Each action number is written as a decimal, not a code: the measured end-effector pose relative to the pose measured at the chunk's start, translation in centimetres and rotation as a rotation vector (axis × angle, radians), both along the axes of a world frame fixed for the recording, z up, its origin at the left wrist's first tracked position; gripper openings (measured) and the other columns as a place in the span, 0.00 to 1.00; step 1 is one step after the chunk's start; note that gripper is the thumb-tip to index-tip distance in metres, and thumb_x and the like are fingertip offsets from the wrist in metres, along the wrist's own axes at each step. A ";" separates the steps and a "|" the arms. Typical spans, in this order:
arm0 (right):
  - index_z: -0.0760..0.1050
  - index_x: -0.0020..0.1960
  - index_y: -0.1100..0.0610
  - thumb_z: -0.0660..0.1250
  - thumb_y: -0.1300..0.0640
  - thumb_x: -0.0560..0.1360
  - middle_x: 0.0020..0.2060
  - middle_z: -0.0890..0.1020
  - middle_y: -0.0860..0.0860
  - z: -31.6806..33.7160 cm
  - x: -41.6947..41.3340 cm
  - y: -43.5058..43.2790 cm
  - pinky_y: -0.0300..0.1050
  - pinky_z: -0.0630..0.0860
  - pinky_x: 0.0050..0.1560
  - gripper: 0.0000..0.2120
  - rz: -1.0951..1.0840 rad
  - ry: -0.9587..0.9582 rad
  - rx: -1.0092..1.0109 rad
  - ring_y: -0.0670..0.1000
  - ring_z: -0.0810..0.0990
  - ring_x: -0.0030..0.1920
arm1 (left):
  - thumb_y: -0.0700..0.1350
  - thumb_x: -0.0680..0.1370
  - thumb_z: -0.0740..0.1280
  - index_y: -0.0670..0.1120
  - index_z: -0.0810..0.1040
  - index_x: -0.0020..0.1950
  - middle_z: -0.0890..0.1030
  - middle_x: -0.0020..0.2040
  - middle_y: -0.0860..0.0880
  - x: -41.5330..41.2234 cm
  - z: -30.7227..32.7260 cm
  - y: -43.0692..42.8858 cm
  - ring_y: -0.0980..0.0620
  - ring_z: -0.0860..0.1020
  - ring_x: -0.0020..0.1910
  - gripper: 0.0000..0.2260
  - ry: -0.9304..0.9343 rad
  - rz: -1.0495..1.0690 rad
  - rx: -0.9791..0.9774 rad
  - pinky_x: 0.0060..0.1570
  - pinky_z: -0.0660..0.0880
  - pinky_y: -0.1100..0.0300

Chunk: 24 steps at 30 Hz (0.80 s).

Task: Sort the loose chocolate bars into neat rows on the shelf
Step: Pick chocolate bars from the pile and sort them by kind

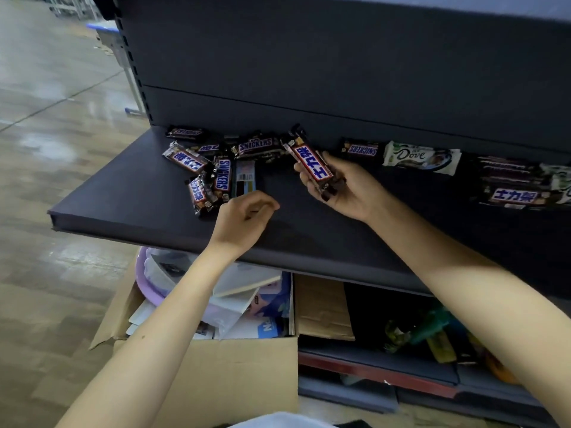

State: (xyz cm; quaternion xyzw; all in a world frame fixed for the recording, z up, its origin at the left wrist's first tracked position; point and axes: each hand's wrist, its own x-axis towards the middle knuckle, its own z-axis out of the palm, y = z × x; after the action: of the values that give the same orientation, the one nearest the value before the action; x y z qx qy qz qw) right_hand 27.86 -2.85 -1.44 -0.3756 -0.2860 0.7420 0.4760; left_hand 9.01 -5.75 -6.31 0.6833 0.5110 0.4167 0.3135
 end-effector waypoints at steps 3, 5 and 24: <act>0.75 0.56 0.62 0.57 0.53 0.79 0.45 0.84 0.55 -0.2 1.3 -1.2 0.39 0.81 0.38 0.14 -0.022 -0.005 0.006 0.48 0.84 0.40 | 0.38 0.77 0.64 0.50 0.79 0.44 0.79 0.40 0.61 0.3 -0.2 0.1 0.75 0.75 0.39 0.08 0.030 -0.033 0.023 0.43 0.68 0.80; 0.74 0.58 0.62 0.57 0.53 0.79 0.45 0.84 0.55 -0.4 1.9 -1.8 0.39 0.81 0.39 0.15 -0.033 -0.005 0.029 0.48 0.84 0.41 | 0.38 0.76 0.64 0.50 0.79 0.44 0.78 0.40 0.62 0.4 -0.2 0.2 0.74 0.75 0.40 0.08 0.053 -0.048 0.033 0.44 0.68 0.81; 0.49 0.74 0.45 0.68 0.68 0.69 0.62 0.70 0.50 -3.6 2.4 -5.3 0.42 0.73 0.62 0.43 -0.091 -0.526 0.506 0.43 0.75 0.59 | 0.37 0.75 0.67 0.46 0.73 0.53 0.80 0.44 0.48 4.8 0.8 -1.9 0.58 0.82 0.37 0.09 -0.624 -0.080 -0.384 0.38 0.79 0.66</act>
State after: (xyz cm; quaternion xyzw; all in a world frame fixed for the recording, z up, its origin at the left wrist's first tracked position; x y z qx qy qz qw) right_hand 30.23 -8.17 -5.08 -0.4365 -0.5560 0.5039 0.4964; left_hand 13.77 -7.62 -5.55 0.4715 0.4324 0.4892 0.5928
